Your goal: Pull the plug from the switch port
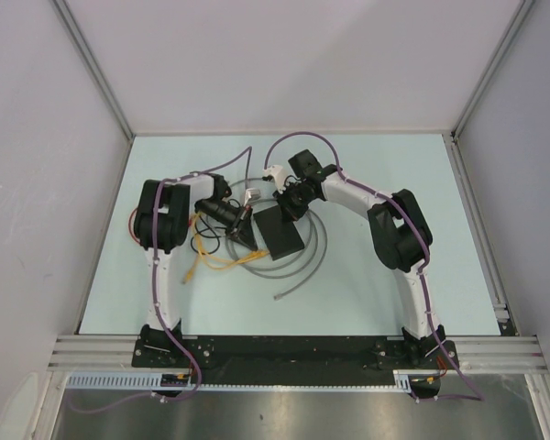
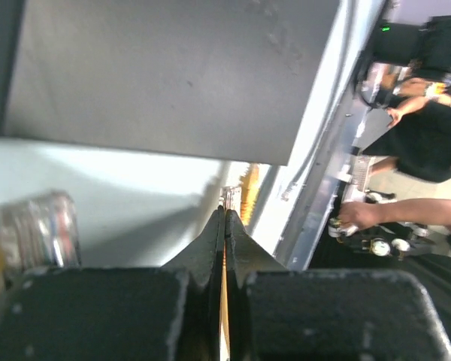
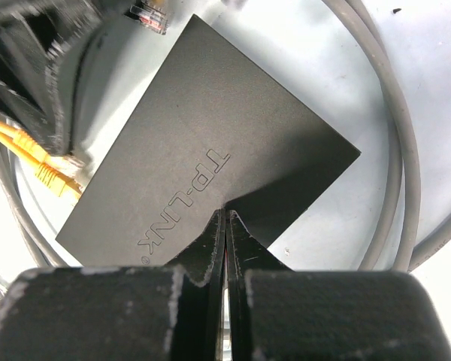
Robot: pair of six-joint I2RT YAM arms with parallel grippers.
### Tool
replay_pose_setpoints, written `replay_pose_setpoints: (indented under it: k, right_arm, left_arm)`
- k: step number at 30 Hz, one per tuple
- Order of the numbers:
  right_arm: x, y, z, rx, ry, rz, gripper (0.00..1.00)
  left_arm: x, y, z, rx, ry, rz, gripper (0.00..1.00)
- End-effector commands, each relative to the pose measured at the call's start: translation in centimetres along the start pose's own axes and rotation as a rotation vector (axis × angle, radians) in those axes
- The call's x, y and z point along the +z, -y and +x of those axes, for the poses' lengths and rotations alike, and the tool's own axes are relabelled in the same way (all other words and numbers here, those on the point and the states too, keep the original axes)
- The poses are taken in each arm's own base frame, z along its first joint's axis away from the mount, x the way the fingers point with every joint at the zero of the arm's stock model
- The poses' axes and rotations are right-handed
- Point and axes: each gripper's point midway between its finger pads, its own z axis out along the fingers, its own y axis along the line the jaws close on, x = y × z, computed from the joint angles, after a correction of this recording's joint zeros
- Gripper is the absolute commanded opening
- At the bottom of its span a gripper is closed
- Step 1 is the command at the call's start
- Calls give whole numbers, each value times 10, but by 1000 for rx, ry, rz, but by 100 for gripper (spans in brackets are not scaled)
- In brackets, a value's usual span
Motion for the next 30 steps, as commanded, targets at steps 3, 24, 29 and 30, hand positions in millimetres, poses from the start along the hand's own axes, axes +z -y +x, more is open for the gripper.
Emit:
replay_pose_setpoints:
  k: [3, 24, 29, 30]
  right_arm:
    - [26, 9, 109, 93, -334, 54, 0]
    - [25, 15, 108, 83, -333, 72, 0]
    - [25, 16, 108, 86, -335, 69, 0]
    - [26, 16, 109, 90, -338, 65, 0]
  left_arm:
    - [-16, 27, -9, 65, 59, 127, 0]
    - [-180, 39, -42, 231, 359, -547, 53]
    - [-177, 27, 9, 55, 474, -714, 59]
    - [-174, 28, 16, 50, 476, -715, 60]
